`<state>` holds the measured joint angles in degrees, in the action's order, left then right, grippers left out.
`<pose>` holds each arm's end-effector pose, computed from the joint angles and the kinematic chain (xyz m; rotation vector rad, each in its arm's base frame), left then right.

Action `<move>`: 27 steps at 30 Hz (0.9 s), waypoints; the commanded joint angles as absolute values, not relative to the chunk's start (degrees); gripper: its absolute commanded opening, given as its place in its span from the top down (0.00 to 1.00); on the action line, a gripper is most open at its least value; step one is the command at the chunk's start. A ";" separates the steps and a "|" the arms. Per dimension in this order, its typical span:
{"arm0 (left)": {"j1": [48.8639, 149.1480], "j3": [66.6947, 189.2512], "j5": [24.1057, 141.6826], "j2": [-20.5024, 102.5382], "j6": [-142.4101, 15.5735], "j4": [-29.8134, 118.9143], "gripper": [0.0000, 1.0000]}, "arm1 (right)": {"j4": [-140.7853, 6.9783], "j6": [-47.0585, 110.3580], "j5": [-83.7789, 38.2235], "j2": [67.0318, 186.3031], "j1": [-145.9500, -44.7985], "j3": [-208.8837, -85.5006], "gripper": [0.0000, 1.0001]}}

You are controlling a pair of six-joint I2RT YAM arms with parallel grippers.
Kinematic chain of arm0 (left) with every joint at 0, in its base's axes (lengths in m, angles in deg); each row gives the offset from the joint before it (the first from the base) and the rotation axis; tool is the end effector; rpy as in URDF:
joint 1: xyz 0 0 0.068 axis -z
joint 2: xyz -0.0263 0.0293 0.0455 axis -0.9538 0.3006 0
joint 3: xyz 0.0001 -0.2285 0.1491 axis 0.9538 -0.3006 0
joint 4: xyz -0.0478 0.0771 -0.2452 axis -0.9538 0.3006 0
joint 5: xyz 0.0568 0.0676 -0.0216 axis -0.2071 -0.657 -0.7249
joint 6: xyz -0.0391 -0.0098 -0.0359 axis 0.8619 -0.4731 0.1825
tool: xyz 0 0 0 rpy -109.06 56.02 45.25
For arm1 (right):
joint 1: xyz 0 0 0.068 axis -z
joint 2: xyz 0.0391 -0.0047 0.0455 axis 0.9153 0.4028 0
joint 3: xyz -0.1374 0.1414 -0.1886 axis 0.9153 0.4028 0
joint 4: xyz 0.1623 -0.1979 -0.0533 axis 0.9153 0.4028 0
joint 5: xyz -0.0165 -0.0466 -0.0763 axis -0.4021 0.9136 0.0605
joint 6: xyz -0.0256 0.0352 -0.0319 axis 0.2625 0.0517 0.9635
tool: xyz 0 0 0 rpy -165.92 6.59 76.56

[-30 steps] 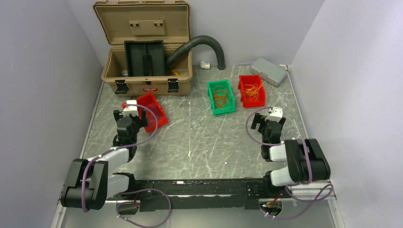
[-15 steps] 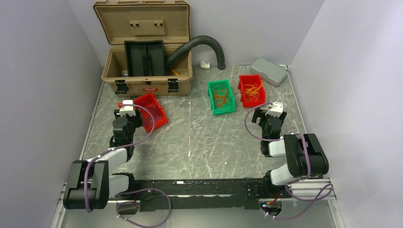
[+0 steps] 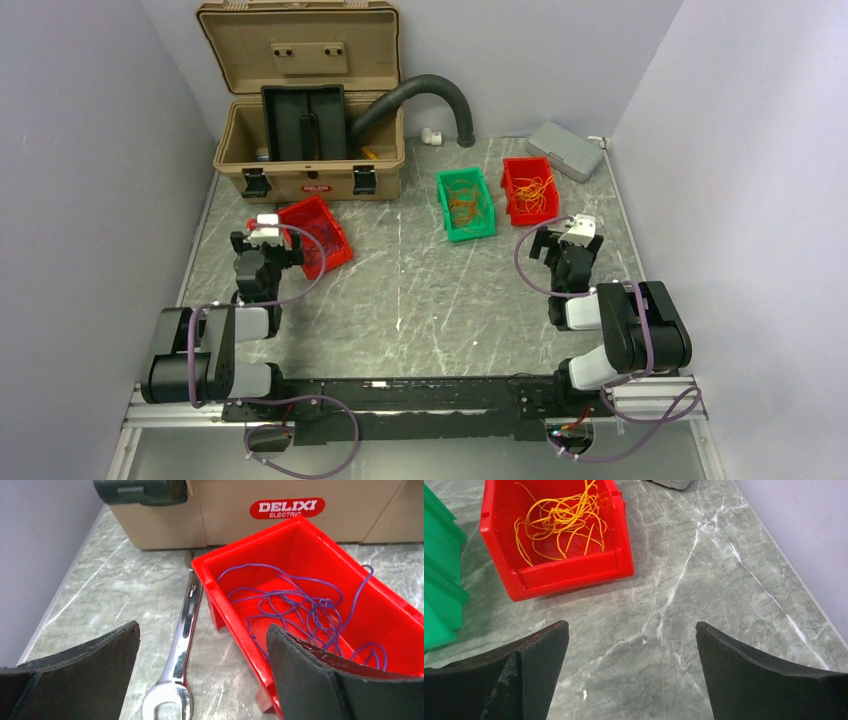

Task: Untangle the cables
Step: Reset both arms

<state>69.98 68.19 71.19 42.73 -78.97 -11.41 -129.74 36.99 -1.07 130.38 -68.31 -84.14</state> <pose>0.2285 0.0123 0.1622 -0.0238 1.6886 0.1358 0.2352 -0.0001 0.1428 0.1707 1.7341 -0.1687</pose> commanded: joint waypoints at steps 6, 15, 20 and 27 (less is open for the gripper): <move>69.74 69.05 77.44 42.69 -80.94 -13.17 0.01 | -132.98 36.96 -1.20 130.46 -68.28 -85.18 0.00; 69.67 68.99 76.57 42.74 -80.48 -13.31 0.01 | -132.98 36.95 -1.18 130.53 -68.27 -85.19 0.00; 69.70 69.04 76.47 42.79 -80.43 -13.50 0.01 | -133.02 36.94 -1.24 130.49 -68.31 -85.18 0.00; 69.62 69.38 76.57 43.04 -80.45 -13.06 0.01 | -132.89 36.92 -1.20 130.57 -68.35 -85.18 0.00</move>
